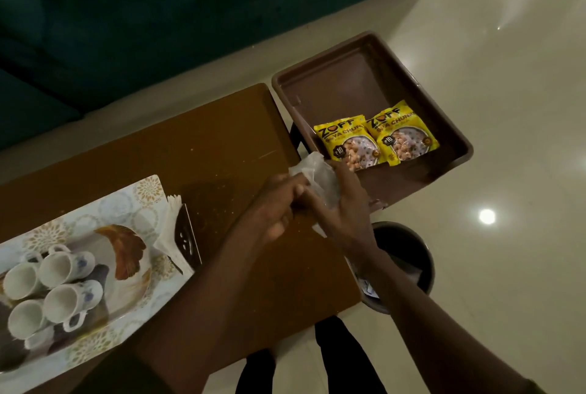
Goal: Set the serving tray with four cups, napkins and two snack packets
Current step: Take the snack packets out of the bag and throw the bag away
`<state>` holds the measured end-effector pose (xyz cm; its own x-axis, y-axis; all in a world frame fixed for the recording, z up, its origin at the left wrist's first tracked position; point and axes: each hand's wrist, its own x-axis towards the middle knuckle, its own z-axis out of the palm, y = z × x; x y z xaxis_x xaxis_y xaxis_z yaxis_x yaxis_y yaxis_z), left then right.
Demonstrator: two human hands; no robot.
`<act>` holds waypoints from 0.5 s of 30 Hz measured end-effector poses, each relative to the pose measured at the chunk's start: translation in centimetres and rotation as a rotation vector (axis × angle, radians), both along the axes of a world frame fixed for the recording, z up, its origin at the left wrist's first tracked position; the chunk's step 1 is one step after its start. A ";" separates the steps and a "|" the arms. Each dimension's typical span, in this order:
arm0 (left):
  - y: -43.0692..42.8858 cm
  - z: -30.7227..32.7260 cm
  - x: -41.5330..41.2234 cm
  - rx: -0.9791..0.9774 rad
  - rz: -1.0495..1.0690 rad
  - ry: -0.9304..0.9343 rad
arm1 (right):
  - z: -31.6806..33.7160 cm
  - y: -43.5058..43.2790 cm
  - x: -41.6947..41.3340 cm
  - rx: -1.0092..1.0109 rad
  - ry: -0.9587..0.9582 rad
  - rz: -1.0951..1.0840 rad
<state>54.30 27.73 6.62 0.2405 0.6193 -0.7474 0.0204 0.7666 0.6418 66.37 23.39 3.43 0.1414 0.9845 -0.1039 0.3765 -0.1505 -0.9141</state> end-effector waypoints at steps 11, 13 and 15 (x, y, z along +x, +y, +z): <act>-1.8 -2.0 7.1 0.046 -0.487 0.075 | -2.3 -5.2 8.2 -0.004 -0.147 -0.220; -2.4 -2.6 8.8 0.083 -0.500 0.091 | -3.4 -6.8 10.2 -0.040 -0.203 -0.397; -3.2 -3.1 9.9 0.081 -0.495 0.099 | -4.6 -8.4 12.7 -0.088 -0.271 -0.536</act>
